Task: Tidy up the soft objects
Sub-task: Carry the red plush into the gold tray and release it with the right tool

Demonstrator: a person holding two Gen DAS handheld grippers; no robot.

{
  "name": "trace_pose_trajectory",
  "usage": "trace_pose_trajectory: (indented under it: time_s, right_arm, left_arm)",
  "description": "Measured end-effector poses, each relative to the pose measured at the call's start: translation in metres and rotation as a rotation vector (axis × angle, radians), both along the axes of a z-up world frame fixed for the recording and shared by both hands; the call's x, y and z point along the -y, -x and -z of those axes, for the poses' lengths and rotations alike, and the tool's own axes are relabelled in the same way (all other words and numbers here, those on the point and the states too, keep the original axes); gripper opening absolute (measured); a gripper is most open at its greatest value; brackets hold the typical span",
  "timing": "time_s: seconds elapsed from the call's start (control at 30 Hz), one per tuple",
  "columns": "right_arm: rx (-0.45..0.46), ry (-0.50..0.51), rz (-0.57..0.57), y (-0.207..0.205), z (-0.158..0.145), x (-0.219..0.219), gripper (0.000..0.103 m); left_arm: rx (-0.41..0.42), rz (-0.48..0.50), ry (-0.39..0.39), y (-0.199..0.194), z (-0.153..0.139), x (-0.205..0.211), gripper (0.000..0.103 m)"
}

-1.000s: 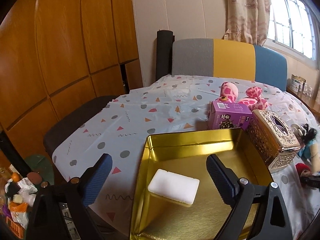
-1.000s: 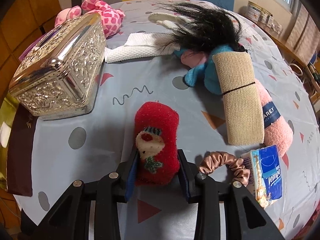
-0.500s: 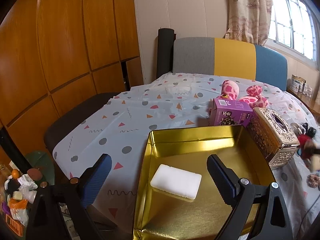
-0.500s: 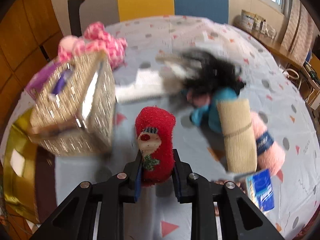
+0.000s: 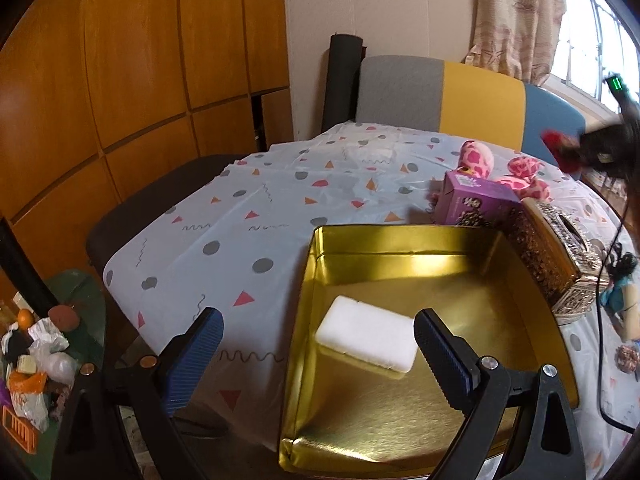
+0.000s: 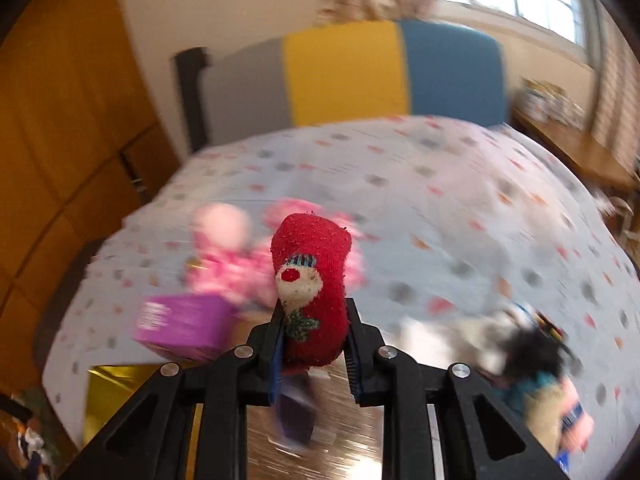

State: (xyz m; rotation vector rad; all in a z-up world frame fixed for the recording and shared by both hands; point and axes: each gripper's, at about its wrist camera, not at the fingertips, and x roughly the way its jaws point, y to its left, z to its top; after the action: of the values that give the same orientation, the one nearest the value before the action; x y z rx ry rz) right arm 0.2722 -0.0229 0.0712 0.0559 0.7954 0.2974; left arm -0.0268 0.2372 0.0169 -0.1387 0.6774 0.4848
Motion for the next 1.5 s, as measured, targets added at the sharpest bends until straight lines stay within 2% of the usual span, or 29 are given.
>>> trace_pose_trajectory:
  time_s: [0.1,0.27,0.43,0.53,0.7,0.87,1.0,1.07,1.17,1.5]
  right_arm:
    - [0.037,-0.01,-0.147,0.009,-0.014,-0.058,0.024]
    - [0.04,-0.018,-0.364,0.048,-0.007,-0.122,0.024]
    - [-0.026,0.073,-0.545,0.105,0.035,-0.156,0.024]
    - [-0.082,0.155,-0.593,0.132,0.068,-0.165,0.024]
    - [-0.152,0.266,-0.566,0.142,0.117,-0.172,0.024]
    - [-0.157,0.312,-0.493,0.135,0.137,-0.177,0.024]
    - [-0.112,0.332,-0.462,0.139,0.136,-0.183,0.027]
    - [-0.084,0.334,-0.451,0.145,0.133,-0.183,0.035]
    - [-0.029,0.343,-0.431,0.149,0.128,-0.184,0.04]
    - [0.141,0.361,-0.415,0.175,0.098,-0.179,0.049]
  left_arm:
    - [-0.012,-0.019,0.012,0.003,0.004,-0.006,0.097]
    - [-0.02,-0.05,0.016,0.009,0.008,-0.016,0.097]
    - [-0.023,-0.081,0.023,0.015,0.012,-0.025,0.097]
    - [-0.033,-0.09,0.031,0.015,0.016,-0.028,0.097]
    - [-0.034,-0.089,0.034,0.018,0.019,-0.028,0.097]
    - [-0.034,-0.09,0.037,0.018,0.02,-0.028,0.097]
    - [-0.033,-0.098,0.041,0.019,0.02,-0.03,0.097]
    - [-0.032,-0.104,0.048,0.02,0.021,-0.031,0.097]
    - [-0.029,-0.115,0.057,0.021,0.021,-0.033,0.101]
    - [-0.032,-0.116,0.047,0.022,0.02,-0.03,0.101]
